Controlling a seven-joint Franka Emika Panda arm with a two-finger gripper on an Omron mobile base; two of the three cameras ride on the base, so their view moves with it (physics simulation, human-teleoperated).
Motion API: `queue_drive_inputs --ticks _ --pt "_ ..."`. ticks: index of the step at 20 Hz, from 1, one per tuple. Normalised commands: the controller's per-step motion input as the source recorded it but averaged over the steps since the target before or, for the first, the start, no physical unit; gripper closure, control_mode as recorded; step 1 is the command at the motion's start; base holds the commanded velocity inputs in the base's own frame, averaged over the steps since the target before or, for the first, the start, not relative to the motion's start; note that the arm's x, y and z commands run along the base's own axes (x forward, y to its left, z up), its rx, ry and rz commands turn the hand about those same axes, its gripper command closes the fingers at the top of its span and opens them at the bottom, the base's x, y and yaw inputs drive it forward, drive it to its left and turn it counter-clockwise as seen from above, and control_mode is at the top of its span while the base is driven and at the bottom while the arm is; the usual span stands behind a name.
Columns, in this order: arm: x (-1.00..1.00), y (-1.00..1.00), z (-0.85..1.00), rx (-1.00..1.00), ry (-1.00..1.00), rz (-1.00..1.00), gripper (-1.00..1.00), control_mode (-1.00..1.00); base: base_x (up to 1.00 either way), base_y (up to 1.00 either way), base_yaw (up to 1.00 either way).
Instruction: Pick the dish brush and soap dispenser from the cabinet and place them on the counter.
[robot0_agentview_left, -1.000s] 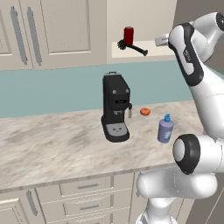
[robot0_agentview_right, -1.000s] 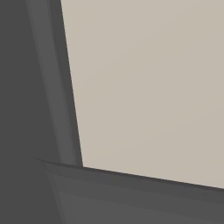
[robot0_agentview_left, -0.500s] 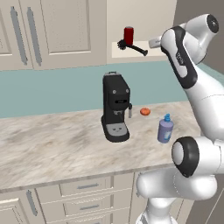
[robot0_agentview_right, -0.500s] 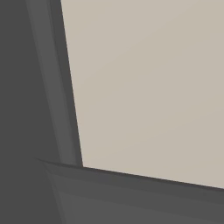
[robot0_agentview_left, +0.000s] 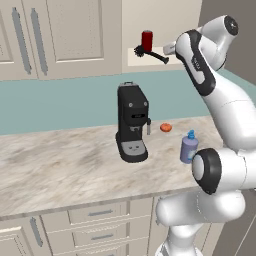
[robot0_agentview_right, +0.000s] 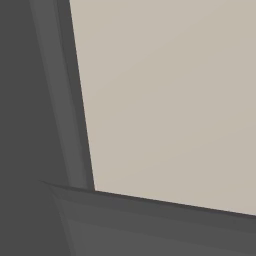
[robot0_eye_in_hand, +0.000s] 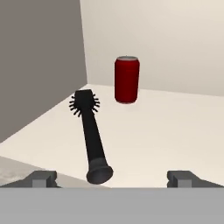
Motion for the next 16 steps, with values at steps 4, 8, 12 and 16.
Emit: queue_drive_inputs --ticks 4,8,12,16 --pt "0.32 0.14 -0.01 0.00 0.04 0.00 -1.00 -1.00 0.00 0.00 0.00" --pt "0.33 0.09 -0.05 0.00 0.04 0.00 -1.00 -1.00 0.00 0.00 0.00" --pt "0.22 0.01 -0.13 0.00 0.03 0.00 -1.00 -1.00 0.00 0.00 0.00" --pt "0.22 0.06 -0.05 0.00 0.00 0.00 -1.00 -1.00 0.00 0.00 0.00"
